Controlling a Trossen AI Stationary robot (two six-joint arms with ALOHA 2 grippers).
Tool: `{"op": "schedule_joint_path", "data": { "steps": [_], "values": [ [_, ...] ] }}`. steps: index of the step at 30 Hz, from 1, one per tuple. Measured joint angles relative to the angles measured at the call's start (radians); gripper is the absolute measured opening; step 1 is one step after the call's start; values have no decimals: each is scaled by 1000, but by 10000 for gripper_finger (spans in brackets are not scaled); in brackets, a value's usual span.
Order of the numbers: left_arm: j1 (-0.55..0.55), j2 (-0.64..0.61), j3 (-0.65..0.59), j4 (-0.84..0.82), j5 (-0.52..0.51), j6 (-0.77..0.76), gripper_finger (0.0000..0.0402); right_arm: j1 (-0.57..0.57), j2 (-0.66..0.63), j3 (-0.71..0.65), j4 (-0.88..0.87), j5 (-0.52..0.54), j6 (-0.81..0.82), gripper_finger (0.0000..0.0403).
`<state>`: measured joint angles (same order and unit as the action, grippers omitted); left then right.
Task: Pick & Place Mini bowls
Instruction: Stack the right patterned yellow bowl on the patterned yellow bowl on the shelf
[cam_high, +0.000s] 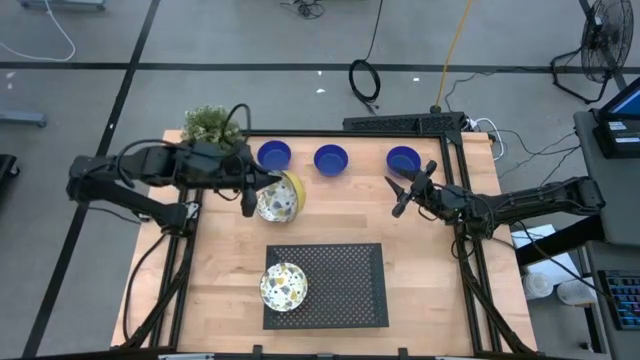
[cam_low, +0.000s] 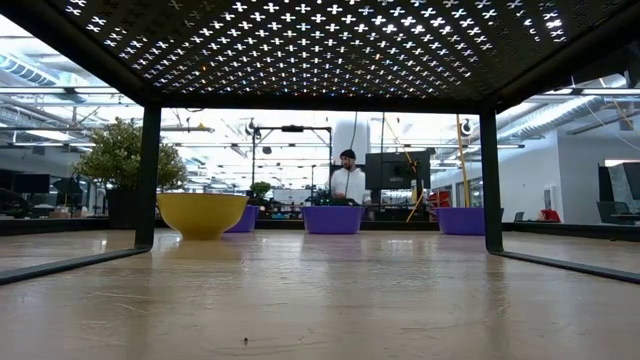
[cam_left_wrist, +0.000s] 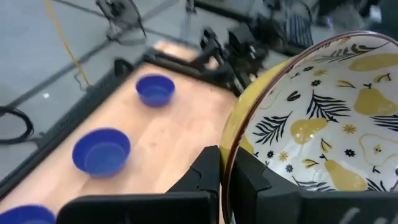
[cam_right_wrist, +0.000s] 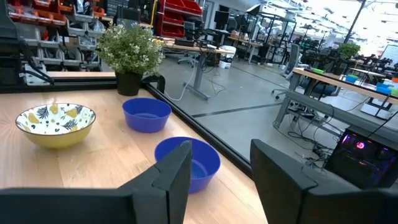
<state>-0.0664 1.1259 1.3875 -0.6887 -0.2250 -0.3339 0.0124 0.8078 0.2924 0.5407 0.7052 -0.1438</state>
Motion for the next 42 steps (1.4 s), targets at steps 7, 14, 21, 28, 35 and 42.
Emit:
{"op": "schedule_joint_path", "data": {
  "steps": [7, 14, 21, 28, 35, 42],
  "values": [
    [-67, 115, 288, -334, 83, -8, 10, 0, 0, 0, -1, 0, 1, 153],
    [-113, 170, 417, -554, 288, 61, 13, 0, 0, 0, -1, 0, 1, 153],
    [-113, 265, 517, -674, 334, -27, 10, 0, 0, 0, 0, 0, 12, 153],
    [-111, 461, 772, -874, 371, -16, 10, 0, 0, 0, 0, 0, 13, 153],
    [-122, 591, 890, -882, 447, 53, 10, 0, 0, 0, 0, 0, 20, 153],
    [-138, 652, 888, -882, 478, 70, 10, 0, 0, 1, -5, 0, 21, 153]
  ]
}}
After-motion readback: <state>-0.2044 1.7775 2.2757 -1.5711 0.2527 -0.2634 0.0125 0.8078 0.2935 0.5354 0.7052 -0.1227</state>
